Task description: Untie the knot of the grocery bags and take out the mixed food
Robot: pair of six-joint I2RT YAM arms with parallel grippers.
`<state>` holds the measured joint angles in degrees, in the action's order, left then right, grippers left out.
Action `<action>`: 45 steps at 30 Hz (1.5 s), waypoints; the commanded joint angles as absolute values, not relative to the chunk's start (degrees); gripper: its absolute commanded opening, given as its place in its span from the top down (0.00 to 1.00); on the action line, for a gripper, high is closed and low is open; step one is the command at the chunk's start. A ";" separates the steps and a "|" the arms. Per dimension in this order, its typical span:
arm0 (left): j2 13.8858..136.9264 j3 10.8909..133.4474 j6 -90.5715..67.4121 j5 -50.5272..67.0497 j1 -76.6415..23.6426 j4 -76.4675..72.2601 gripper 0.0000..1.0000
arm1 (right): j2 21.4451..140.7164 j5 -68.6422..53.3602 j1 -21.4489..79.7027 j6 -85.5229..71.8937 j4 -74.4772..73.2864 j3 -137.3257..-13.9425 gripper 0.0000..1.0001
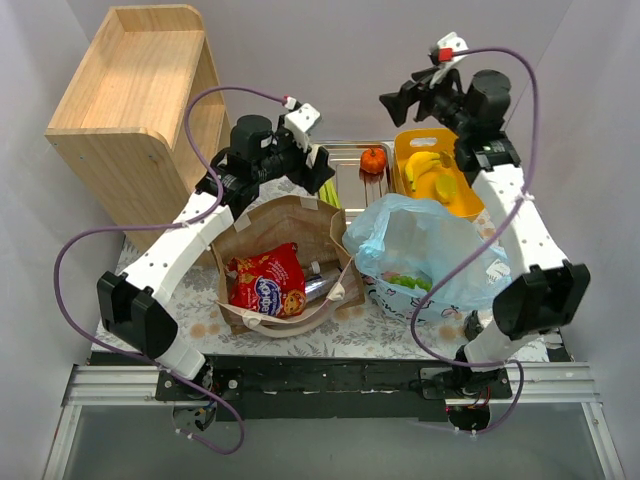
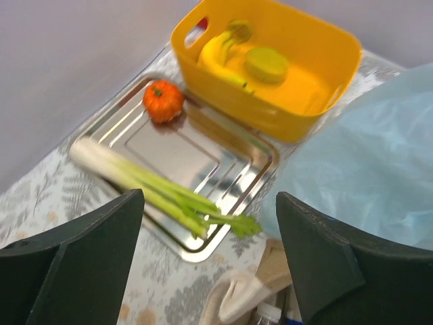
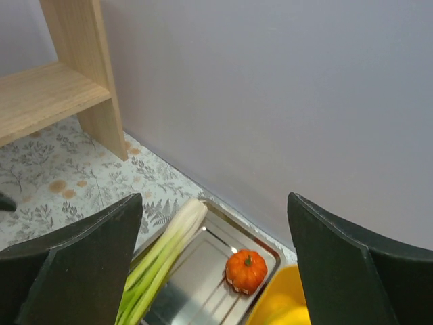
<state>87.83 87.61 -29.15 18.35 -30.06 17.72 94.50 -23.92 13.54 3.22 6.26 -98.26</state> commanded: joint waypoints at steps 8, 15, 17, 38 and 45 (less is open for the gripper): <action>103.53 111.69 -32.59 40.42 -32.08 15.03 0.18 | 68.48 -22.85 12.04 23.72 -20.46 -85.70 0.06; 109.68 121.37 -42.77 50.00 -35.85 17.49 0.16 | 54.94 -20.66 11.95 21.36 -30.93 -77.35 0.08; 109.95 121.12 -44.55 50.10 -38.40 17.40 0.15 | 53.35 -19.16 11.95 20.48 -34.97 -79.44 0.09; 107.49 116.98 -13.63 24.71 -52.29 34.96 0.35 | 44.03 -27.00 12.13 41.32 -42.39 -51.97 0.69; 102.60 113.31 -14.06 26.35 -53.09 37.19 1.00 | 47.28 -25.04 23.33 58.49 -43.91 -39.55 0.76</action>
<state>110.32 115.83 -14.81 25.80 -52.90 35.75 47.44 -24.93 15.18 46.54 -43.79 -42.30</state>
